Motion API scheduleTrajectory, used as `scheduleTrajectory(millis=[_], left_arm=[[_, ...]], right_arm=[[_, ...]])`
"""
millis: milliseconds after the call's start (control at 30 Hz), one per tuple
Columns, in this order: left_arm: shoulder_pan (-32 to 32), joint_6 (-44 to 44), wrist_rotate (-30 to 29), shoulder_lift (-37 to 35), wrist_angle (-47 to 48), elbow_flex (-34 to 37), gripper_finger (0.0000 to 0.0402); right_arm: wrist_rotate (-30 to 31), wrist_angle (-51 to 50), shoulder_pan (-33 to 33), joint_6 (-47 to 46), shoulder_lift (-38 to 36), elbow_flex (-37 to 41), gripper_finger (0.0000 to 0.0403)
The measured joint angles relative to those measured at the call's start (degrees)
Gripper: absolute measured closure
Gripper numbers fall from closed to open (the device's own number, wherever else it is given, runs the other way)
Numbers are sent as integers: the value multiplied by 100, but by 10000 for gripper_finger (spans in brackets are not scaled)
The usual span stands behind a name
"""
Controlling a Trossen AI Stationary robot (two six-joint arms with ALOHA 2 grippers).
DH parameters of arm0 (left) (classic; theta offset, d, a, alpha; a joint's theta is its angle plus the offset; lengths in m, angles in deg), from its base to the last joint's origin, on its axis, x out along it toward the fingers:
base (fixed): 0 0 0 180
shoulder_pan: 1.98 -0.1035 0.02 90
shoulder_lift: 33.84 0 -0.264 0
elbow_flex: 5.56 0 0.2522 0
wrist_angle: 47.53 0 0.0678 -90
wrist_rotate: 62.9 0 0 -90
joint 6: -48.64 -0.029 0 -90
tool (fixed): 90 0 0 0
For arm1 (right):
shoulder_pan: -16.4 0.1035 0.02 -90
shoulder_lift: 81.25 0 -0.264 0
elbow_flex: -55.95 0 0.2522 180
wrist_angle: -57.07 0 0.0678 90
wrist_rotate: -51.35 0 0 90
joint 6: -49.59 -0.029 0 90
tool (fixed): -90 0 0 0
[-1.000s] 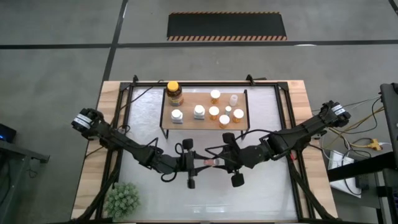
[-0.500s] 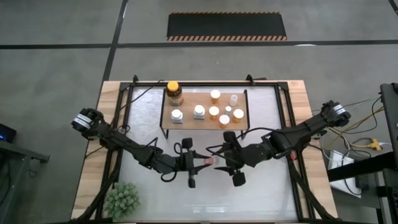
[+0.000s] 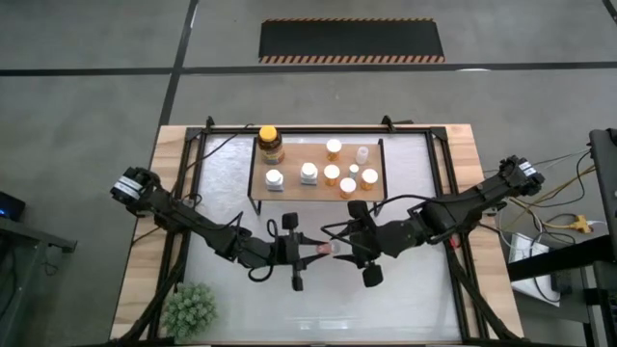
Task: Pick and place medicine bottles onto shelf by color
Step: Put the pink pill bottle on the shelf
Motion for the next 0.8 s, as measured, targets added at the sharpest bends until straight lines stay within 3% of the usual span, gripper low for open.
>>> scheduleTrajectory(millis=[300, 533, 667, 800], left_arm=[[0, -120, 1, -2, -103, -9, 322], [11, -189, 5, -25, -101, -3, 310], [39, -411, 13, -234, 191, 0, 267], [39, -447, -11, -686, 1101, 0, 224]], right_arm=[[0, 7, 0, -1, 0, 10, 306], [0, 28, 0, -87, 0, 10, 292], [4, -154, -13, -166, 0, -174, 285], [-1, -625, -167, -334, 0, -663, 296]])
